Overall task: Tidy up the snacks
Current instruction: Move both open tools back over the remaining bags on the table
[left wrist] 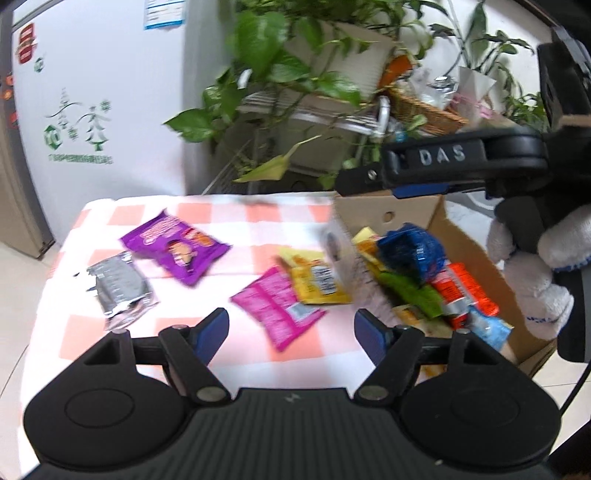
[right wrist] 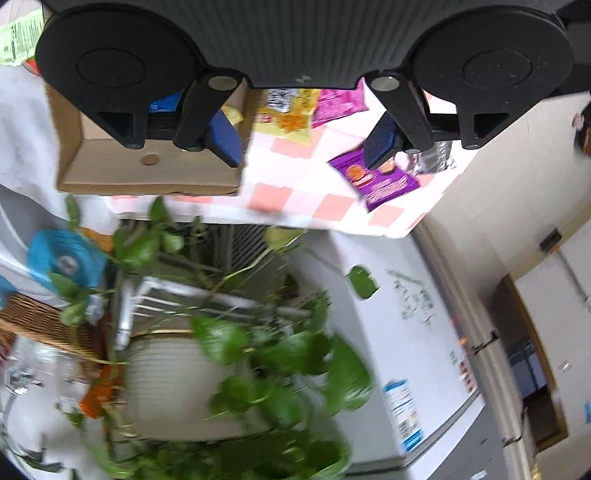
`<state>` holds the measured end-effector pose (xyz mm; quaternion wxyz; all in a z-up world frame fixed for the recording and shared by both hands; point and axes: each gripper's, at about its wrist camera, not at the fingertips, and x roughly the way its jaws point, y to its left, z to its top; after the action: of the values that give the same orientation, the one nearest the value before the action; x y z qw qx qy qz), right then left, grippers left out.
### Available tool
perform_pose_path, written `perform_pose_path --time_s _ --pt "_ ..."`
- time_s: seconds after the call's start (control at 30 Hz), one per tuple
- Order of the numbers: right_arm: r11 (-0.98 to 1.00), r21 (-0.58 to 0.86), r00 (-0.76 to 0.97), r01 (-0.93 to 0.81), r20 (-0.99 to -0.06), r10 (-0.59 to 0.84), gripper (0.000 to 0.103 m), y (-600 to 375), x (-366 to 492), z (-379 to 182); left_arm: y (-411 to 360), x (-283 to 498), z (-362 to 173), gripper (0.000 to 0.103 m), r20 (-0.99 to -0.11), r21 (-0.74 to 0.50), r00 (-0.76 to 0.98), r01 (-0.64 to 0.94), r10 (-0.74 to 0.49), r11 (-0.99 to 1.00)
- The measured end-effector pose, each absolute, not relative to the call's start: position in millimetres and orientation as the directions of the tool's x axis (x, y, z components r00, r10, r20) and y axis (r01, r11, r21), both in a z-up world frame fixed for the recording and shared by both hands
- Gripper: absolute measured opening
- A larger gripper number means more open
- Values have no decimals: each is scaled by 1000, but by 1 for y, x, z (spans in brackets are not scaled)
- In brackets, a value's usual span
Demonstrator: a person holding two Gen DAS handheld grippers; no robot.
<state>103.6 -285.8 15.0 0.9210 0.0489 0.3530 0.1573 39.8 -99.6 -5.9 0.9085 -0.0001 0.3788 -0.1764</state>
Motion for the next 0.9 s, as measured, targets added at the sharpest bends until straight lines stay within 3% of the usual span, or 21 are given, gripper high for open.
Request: perform_pose_path --time_s 0.43,0.73,0.9 --pt "959 92 648 -267 -719 250 79 -218 116 -25 -13 77 -12 84 -733 -88 665 114 -142 990" --pt "973 2 620 -233 -770 150 86 -171 125 -67 23 107 -4 84 -706 -99 701 48 -104 994" --pt "992 -28 634 -122 -772 56 90 -167 138 -80 28 114 -3 84 -697 -103 709 47 -106 994"
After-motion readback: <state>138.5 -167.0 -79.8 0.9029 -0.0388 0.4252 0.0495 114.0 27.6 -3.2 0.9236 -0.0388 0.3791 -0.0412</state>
